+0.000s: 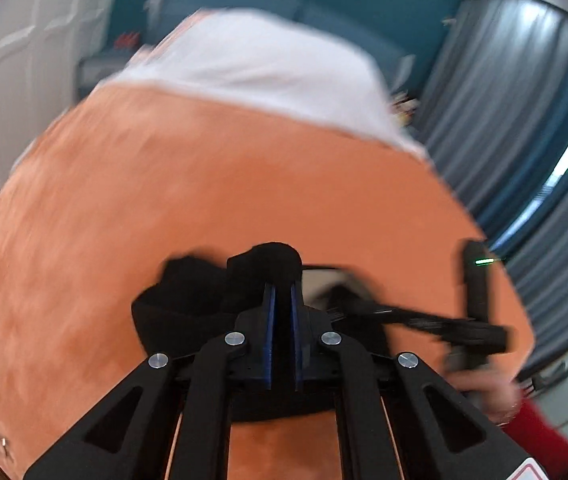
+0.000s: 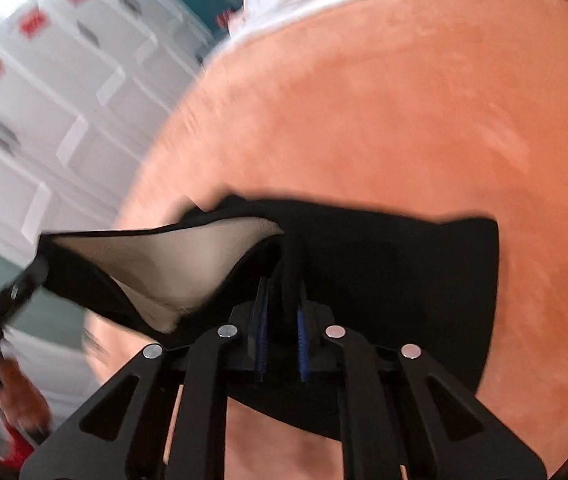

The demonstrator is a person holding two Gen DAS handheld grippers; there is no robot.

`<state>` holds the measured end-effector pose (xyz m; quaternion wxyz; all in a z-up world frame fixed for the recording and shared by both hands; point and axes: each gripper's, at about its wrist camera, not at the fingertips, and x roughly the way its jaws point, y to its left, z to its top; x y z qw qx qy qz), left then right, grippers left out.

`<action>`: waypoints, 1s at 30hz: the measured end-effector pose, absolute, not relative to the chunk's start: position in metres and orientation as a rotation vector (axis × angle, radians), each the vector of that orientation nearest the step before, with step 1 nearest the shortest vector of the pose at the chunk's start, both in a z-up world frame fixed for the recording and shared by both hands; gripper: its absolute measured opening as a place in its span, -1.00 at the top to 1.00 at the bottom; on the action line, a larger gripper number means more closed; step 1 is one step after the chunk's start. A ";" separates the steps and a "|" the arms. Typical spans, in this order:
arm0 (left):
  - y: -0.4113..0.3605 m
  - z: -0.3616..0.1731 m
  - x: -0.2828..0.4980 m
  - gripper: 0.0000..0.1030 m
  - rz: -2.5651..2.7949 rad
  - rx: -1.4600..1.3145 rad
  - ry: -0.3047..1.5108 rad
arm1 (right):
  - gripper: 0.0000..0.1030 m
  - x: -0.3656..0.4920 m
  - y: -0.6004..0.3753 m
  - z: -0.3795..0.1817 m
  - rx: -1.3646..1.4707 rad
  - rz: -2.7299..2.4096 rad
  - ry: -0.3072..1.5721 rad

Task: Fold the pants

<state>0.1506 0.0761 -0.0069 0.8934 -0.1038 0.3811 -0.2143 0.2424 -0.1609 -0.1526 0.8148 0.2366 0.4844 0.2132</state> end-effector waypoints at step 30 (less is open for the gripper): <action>0.061 -0.114 0.124 -0.32 0.006 -0.028 1.044 | 0.37 0.243 -0.204 -0.221 0.512 0.374 1.134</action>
